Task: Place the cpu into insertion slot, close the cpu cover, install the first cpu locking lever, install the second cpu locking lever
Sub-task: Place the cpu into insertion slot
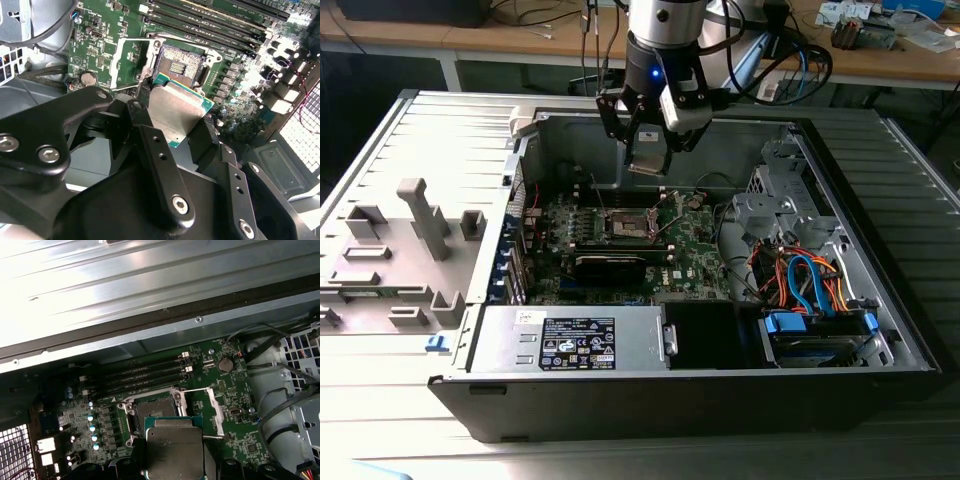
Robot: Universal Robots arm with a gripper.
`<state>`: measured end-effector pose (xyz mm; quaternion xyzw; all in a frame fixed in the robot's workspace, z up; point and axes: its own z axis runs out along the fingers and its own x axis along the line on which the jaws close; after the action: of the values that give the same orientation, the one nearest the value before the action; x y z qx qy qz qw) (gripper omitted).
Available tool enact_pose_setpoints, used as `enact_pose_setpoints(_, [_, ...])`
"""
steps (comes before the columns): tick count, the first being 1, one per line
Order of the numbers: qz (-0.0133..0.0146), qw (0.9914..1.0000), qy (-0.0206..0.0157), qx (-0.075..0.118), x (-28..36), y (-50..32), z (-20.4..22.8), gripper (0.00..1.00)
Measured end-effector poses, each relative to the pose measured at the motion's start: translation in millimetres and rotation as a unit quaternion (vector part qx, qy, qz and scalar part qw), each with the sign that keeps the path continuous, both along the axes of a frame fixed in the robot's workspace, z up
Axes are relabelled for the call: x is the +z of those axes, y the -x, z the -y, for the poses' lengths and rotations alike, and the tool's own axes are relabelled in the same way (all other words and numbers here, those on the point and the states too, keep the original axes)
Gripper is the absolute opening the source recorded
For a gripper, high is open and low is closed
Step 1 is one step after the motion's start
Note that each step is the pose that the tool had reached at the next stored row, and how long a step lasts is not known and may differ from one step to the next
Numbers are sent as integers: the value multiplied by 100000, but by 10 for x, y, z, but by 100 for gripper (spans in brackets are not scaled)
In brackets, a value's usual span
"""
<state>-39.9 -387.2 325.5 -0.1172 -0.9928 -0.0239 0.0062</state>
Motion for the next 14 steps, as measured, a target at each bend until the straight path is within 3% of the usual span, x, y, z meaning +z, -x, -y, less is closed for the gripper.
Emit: enact_pose_setpoints(14, [-2, 99995, -2, -979, -13, 0, 0, 55])
